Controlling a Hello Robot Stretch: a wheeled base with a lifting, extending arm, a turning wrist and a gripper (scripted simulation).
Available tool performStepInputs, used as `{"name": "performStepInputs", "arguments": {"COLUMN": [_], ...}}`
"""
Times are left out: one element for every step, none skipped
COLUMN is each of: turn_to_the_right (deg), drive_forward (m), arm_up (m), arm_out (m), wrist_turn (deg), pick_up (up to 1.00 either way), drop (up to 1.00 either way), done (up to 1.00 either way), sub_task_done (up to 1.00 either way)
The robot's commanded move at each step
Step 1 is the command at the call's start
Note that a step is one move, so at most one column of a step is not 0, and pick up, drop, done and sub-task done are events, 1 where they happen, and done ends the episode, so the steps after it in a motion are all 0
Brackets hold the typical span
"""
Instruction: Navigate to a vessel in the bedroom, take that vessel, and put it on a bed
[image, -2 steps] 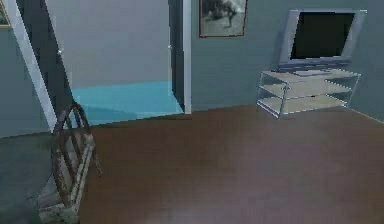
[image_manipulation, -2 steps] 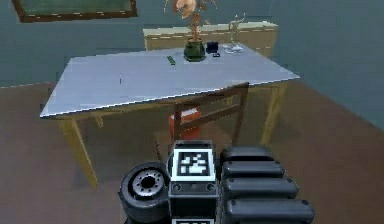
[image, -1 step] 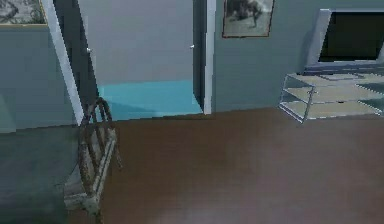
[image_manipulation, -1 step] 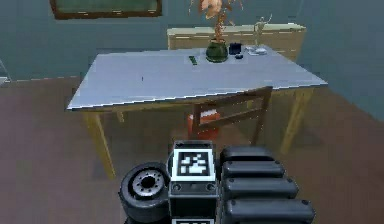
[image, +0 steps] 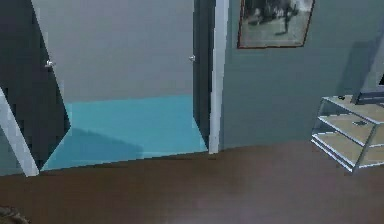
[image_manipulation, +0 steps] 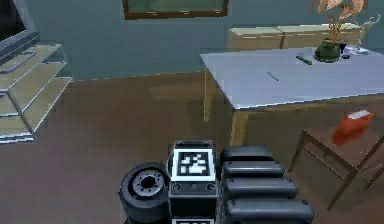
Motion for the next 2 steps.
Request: {"name": "performStepInputs", "arguments": {"turn_to_the_right": [-18.0, 0.0], "drive_forward": [0.0, 0.9], "arm_up": [0.0, 0.0], "arm_out": [0.0, 0.0], "wrist_turn": [0.0, 0.0], "pick_up": [0.0, 0.0], "drop": [0.0, 0.0], "done": [0.0, 0.0], "sub_task_done": [0.0, 0.0]}}
